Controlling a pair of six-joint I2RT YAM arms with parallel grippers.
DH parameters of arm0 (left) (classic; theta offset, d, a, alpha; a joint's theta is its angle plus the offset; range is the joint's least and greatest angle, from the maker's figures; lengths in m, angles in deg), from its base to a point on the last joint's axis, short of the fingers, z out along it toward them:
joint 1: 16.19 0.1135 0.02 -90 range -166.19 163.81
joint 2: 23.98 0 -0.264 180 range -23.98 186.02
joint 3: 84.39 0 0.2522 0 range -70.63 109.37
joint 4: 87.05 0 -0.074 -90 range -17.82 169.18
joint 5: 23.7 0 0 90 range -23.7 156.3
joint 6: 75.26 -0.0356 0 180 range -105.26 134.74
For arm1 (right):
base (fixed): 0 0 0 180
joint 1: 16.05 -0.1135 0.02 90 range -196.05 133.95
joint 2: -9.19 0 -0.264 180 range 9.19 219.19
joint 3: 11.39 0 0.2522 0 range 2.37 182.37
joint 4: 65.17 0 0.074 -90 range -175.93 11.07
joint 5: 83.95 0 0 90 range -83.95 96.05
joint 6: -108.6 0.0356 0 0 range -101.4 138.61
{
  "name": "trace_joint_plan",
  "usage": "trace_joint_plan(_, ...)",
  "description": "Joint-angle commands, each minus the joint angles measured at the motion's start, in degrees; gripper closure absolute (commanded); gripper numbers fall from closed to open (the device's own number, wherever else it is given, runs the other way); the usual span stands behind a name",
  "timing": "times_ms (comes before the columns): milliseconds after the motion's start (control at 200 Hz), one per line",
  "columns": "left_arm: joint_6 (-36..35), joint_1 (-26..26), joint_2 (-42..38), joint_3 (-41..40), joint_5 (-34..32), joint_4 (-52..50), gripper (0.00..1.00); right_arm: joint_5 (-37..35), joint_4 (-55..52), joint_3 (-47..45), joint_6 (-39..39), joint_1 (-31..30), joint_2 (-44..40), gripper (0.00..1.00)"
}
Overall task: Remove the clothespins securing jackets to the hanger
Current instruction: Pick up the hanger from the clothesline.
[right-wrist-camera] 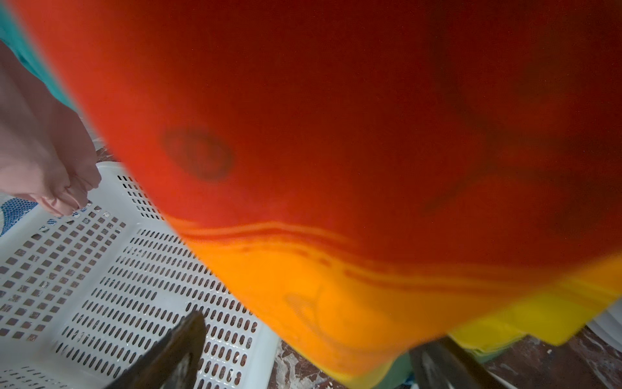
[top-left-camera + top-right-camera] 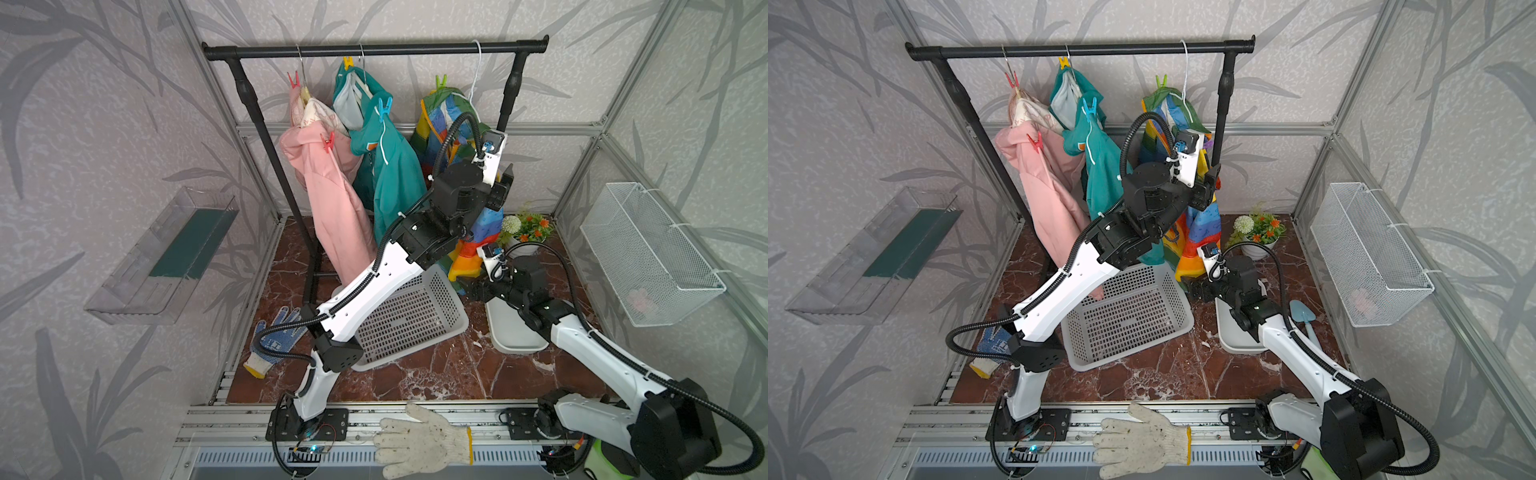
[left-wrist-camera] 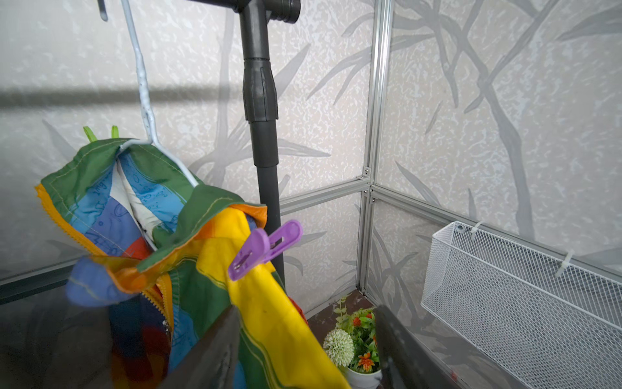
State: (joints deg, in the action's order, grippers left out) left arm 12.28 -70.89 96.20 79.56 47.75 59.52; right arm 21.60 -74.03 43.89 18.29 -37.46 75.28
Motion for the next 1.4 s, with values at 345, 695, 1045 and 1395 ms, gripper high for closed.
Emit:
trace_joint_plan(345, 1.58, 1.86, 5.42, 7.66, -5.12, -7.57, 0.53, -2.75, -0.28, 2.84, 0.00, -0.82, -0.74, 0.08)
trace_joint_plan(695, -0.65, 2.53, 5.77, 7.66, -4.83, -6.62, 0.72, -5.65, -1.92, 0.94, -1.13, -0.83, -2.83, 0.08)
trace_joint_plan(1045, -2.89, 2.93, 4.90, 7.66, -6.02, -6.62, 0.93, -14.21, -5.50, -1.86, -2.14, -0.72, -6.58, 0.04)
trace_joint_plan(1395, -4.81, 3.02, 4.07, 7.66, -8.32, -5.50, 1.00, -17.22, -6.25, -1.47, -3.49, -0.38, -7.90, 0.03)
